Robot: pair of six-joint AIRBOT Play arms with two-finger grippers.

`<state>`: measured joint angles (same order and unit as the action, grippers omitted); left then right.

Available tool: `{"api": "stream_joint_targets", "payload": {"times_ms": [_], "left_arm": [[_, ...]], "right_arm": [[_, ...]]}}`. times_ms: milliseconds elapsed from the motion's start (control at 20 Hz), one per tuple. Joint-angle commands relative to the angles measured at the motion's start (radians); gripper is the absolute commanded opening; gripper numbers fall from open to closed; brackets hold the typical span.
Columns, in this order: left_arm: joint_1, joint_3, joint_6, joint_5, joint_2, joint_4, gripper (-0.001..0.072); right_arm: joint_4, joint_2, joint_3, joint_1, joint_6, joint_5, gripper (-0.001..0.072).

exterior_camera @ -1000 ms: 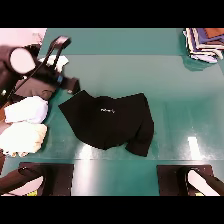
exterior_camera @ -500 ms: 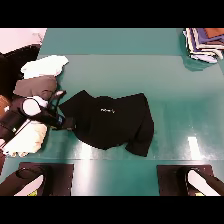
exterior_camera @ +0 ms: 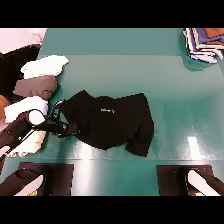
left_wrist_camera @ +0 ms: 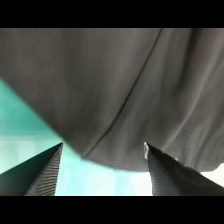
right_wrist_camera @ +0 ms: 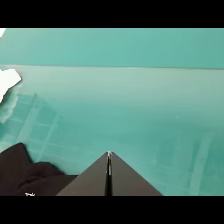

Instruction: Fold the shirts.

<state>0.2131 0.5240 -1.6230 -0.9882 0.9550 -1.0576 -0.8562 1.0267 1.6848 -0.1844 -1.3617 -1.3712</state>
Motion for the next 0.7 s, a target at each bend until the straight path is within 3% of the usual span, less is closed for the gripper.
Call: {"api": "stream_joint_targets", "payload": {"times_ms": [0, 400, 500, 550, 600, 650], "left_arm": [[-0.001, -0.008, 0.000, 0.062, 0.001, 0.041, 0.0603], [-0.001, -0.057, 0.011, 0.056, 0.001, 0.045, 0.0603], [-0.001, -0.060, 0.062, 0.048, 0.001, 0.048, 0.0603], [-0.001, -0.060, 0.063, 0.051, 0.001, 0.048, 0.0474], [-0.001, -0.060, 0.074, 0.057, 0.001, 0.053, 0.0225], [-0.001, -0.060, 0.106, 0.065, 0.001, 0.077, 0.0178]], "right_arm": [[0.000, 0.000, -0.003, 0.000, 0.000, 0.009, 0.0013], [0.000, 0.000, -0.003, 0.000, 0.000, 0.006, 0.0013], [0.000, 0.000, -0.003, 0.000, 0.000, 0.007, 0.0012], [0.000, 0.000, -0.003, 0.000, 0.000, 0.006, 0.0012], [0.000, 0.000, -0.003, 0.000, 0.000, 0.006, 0.0013], [0.000, 0.000, -0.003, 0.000, 0.000, 0.006, 0.0013]]}}
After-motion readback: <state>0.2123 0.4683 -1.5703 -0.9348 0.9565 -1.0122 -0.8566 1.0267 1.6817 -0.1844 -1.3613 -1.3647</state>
